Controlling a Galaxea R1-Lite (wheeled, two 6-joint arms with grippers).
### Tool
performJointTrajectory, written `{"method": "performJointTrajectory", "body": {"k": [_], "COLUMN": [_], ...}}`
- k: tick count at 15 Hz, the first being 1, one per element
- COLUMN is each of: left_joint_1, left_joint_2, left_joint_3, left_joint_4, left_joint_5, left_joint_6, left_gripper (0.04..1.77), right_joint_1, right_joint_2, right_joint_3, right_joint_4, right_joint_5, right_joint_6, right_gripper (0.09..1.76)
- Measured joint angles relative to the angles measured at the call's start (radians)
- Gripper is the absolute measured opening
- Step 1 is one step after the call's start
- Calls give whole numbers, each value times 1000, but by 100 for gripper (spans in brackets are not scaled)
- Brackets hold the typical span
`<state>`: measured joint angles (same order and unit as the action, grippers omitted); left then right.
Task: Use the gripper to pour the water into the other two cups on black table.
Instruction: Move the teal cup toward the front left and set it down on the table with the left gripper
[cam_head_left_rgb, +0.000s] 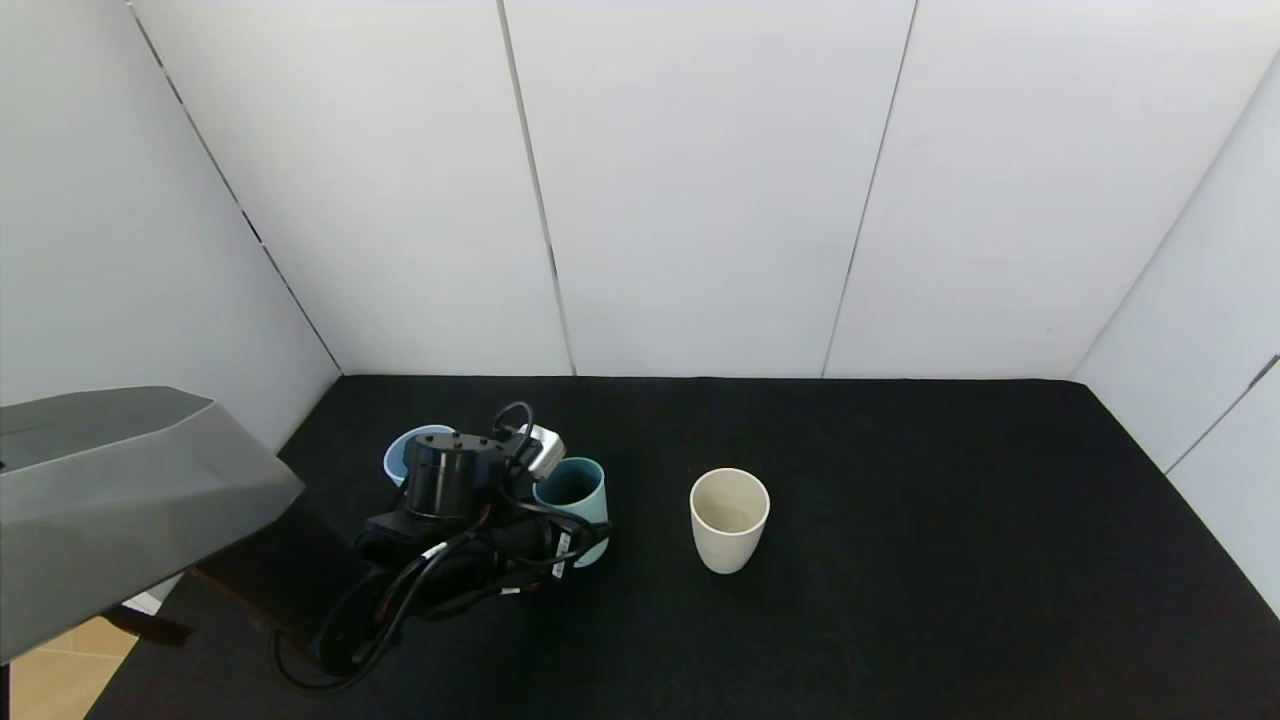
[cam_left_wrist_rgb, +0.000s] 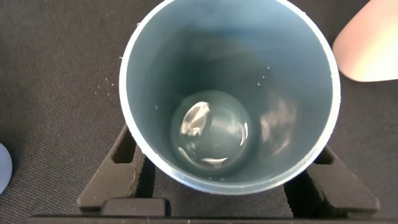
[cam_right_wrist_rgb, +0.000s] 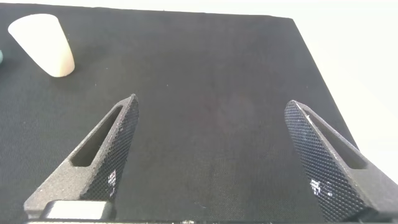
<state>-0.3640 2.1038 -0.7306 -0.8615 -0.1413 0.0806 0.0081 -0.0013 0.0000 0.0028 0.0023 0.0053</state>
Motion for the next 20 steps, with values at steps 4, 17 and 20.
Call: {"method": "performJointTrajectory", "body": {"k": [4, 17, 20], "left_joint_1": [-1, -2, 2], "left_joint_2": [11, -67, -139], "left_joint_3": [-2, 32, 43], "left_joint_4": [-3, 2, 13], "left_joint_5": [4, 1, -2], "left_joint_6": [3, 18, 17], "left_gripper": [114, 161, 164], "right_joint_1": [0, 0, 0], "right_joint_2": [0, 0, 0], "right_joint_3": [0, 0, 0], "right_joint_4": [0, 0, 0], "right_joint_5": [0, 1, 0], "right_joint_6": [0, 0, 0], "right_gripper": [171, 171, 171]}}
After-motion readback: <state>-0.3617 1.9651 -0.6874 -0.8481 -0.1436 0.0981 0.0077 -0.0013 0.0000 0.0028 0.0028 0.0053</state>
